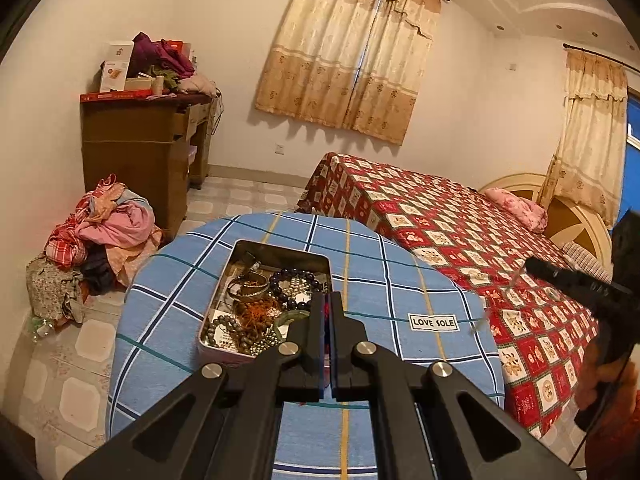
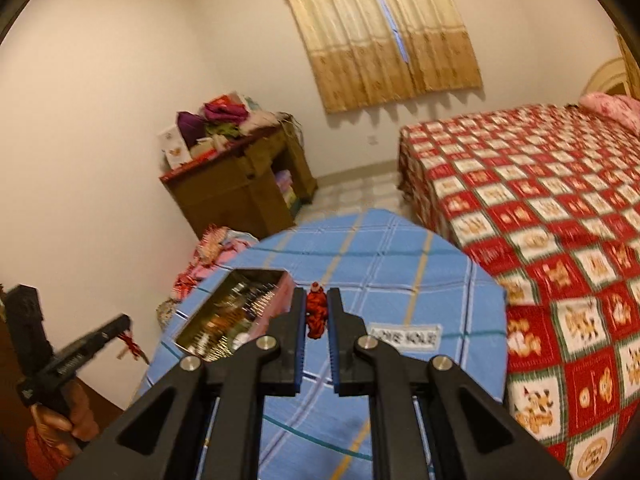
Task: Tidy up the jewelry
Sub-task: 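Carry the red string and red tassel charm over the tin with both grippers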
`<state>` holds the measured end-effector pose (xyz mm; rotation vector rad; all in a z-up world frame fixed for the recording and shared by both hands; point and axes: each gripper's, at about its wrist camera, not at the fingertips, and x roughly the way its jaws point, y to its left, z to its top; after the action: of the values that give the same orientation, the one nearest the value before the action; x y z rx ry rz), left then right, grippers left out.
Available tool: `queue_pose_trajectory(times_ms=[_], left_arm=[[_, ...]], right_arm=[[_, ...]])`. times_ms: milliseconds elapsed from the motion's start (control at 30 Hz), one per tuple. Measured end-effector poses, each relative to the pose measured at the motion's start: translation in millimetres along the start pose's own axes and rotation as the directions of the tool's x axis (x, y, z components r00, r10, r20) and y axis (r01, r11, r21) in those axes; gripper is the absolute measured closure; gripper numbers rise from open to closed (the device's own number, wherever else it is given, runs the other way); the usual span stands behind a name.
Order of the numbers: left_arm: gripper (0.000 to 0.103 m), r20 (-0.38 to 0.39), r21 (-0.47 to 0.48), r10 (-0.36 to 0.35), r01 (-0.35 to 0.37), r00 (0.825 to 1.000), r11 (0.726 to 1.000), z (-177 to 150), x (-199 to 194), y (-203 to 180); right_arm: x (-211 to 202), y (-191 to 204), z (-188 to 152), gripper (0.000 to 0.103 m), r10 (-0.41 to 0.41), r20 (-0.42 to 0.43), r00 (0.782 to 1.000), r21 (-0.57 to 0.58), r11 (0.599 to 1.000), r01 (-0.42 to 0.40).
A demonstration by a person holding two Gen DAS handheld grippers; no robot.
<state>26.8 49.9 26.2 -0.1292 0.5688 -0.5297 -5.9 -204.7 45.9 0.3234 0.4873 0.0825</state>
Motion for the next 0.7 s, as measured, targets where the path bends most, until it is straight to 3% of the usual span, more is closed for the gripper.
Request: queue_pose_trajectory(times_ms=[300,700], left_arm=[[0.103,0.002,0.036,0.042,-0.042,0.999,0.998,11.4,9.4,-2.4],[0.103,-0.072,0.064,0.149,-0.145,0.986,0.987,21.1,45.9,-1.6]], right_arm=[[12.4,25.6,19.0,0.090,0.085,0.037,0.996,-0.030,0.996,-0.084],[39.4,52.4,33.3,0.091,0.127,0.031,0.991,-0.066,0.990,-0.125]])
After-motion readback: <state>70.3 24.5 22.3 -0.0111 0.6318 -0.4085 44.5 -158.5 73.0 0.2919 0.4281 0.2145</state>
